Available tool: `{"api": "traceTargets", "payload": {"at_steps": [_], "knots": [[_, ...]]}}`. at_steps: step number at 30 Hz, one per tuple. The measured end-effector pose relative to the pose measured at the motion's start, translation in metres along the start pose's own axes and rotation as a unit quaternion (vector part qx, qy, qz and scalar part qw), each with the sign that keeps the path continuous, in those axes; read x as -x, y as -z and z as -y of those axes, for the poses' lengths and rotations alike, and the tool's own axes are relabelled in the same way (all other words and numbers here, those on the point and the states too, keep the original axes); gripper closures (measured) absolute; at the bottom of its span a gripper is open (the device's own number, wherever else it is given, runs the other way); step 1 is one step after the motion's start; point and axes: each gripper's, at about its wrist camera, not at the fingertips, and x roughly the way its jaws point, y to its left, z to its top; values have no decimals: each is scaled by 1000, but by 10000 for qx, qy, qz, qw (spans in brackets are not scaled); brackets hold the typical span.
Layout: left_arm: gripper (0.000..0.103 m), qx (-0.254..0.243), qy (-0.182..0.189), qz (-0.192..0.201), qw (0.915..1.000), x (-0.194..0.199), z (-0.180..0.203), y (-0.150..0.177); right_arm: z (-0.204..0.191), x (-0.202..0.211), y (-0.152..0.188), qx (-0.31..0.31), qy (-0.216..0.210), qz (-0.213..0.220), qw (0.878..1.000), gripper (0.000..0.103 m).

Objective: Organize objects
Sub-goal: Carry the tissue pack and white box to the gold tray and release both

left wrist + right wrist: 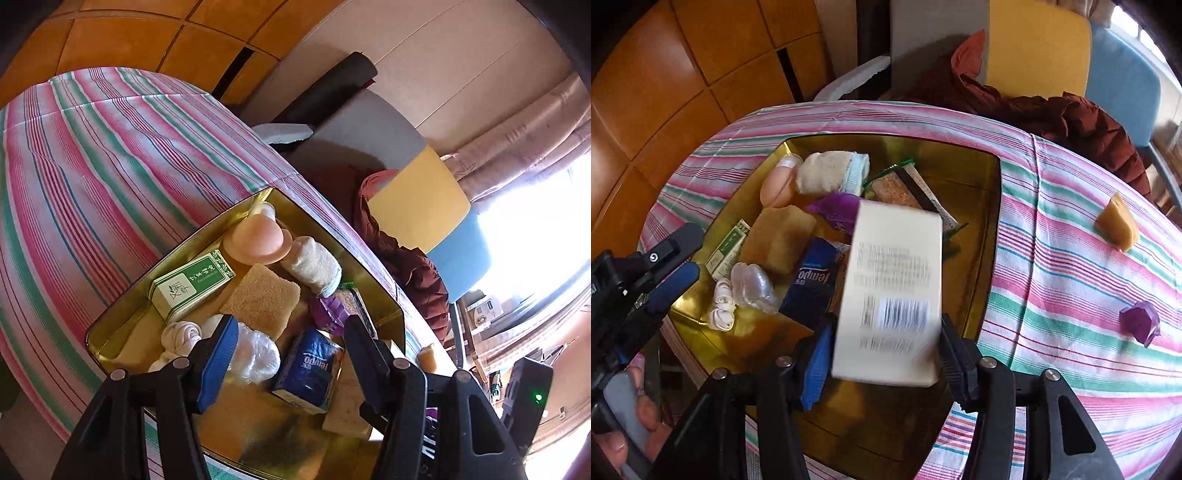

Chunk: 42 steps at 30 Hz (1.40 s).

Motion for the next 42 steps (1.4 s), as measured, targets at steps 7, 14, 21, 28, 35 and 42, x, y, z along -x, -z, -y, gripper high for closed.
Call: {"api": "traceTargets", "payload": {"at_steps": [7,14,21,28,35,42], "knots": [[43,59,-27,95,9999,4,0,0,-5,23,9,269,-210,319,9989,42],[43,97,-46,198,9997,7,-1,-2,-28,27,21,751,-754,81,9943,71],[43,151,-87,205,9996,9,-3,-4,-30,9,14,1067,5,133,9942,74],[43,115,-59,194,9997,10,-1,-3,0,16,1,635,-270,270,9972,74],[43,202,-102,296,9993,13,-4,-6,-4,27,18,107,-1965,-508,9791,70],[43,204,-100,280,9994,14,-5,-7,1,1,15,23,-1280,-506,9905,70]]}}
